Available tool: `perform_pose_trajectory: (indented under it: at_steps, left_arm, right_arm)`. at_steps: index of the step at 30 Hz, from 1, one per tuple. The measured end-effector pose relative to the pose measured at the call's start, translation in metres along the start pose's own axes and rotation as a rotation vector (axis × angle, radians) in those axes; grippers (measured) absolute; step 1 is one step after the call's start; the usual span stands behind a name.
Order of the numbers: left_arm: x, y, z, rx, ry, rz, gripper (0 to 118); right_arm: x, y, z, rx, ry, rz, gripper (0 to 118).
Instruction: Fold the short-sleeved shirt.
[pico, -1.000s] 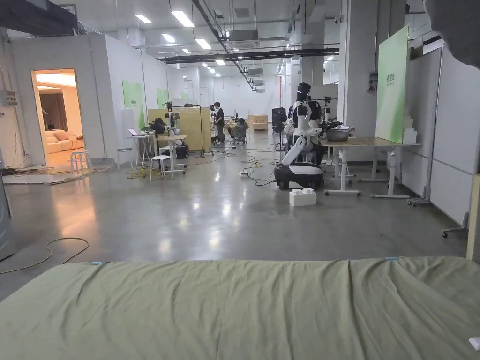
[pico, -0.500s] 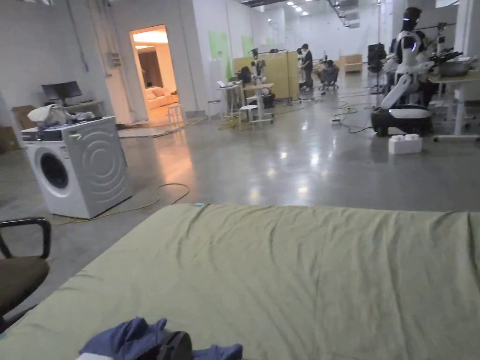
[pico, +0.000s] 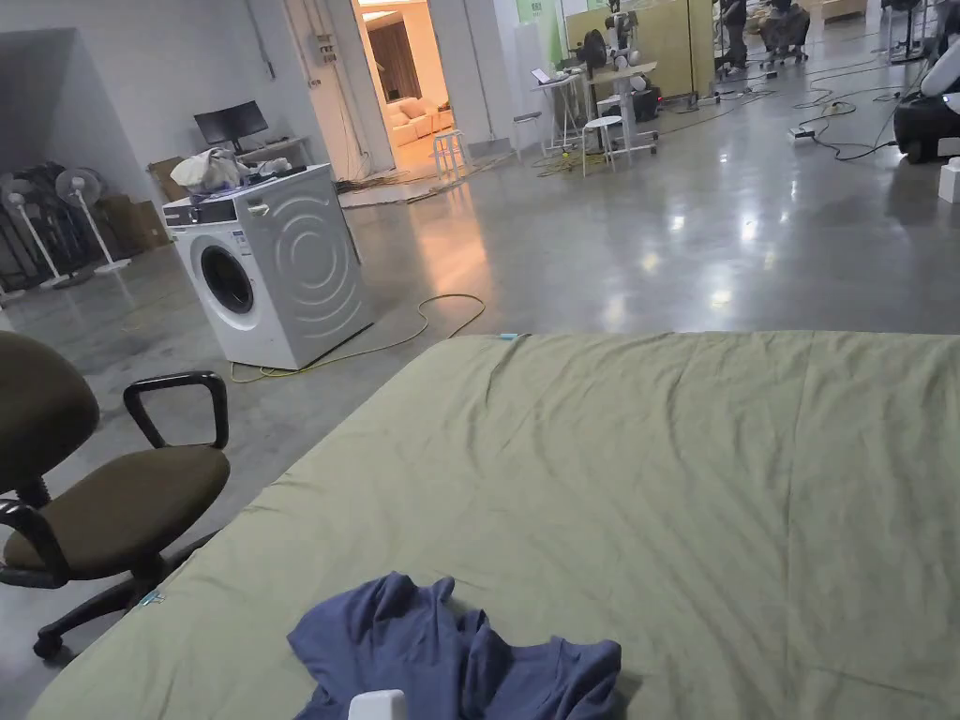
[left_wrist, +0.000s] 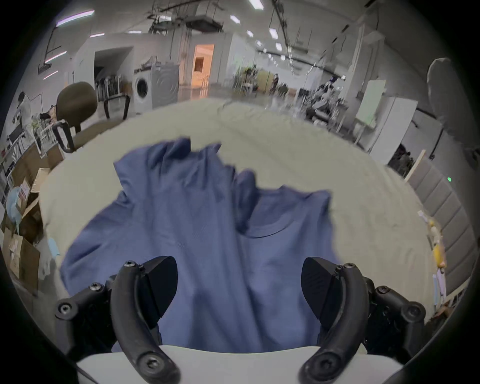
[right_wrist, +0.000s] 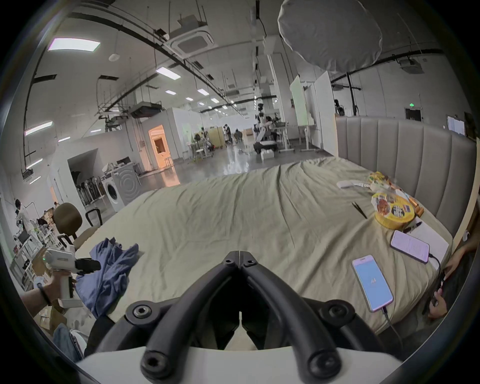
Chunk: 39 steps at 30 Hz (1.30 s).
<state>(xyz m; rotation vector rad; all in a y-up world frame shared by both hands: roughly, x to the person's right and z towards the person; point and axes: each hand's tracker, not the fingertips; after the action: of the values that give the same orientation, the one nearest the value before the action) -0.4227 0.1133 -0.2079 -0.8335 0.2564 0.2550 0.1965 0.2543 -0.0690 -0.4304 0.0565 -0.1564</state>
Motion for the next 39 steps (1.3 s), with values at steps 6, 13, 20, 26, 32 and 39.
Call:
perform_pose_trajectory:
  at_steps: [6, 13, 20, 26, 32, 39]
  left_arm:
    - [0.014, -0.006, -0.022, -0.037, 0.088, -0.073, 68]
    - [0.007, 0.013, -0.009, -0.066, 0.06, 0.064, 5]
    - [0.056, 0.098, 0.092, 0.33, -0.177, 0.18, 4]
    - [0.219, 0.123, 0.123, 0.398, -0.445, -0.165, 4]
    - [0.378, 0.011, 0.094, 0.177, -0.723, -0.362, 4]
    - [0.478, -0.17, 0.096, -0.13, -0.914, -0.505, 5]
  right_arm:
    - [-0.004, -0.012, -0.011, -0.067, -0.016, 0.021, 0]
    - [-0.002, -0.019, -0.001, -0.08, 0.027, 0.033, 0]
    - [0.021, -0.021, 0.009, -0.067, 0.061, -0.041, 0]
    - [0.037, -0.025, 0.034, -0.007, 0.01, -0.121, 0]
    - [0.059, -0.036, 0.061, 0.003, -0.071, -0.157, 0]
    - [0.078, -0.047, 0.081, -0.006, -0.143, -0.191, 0]
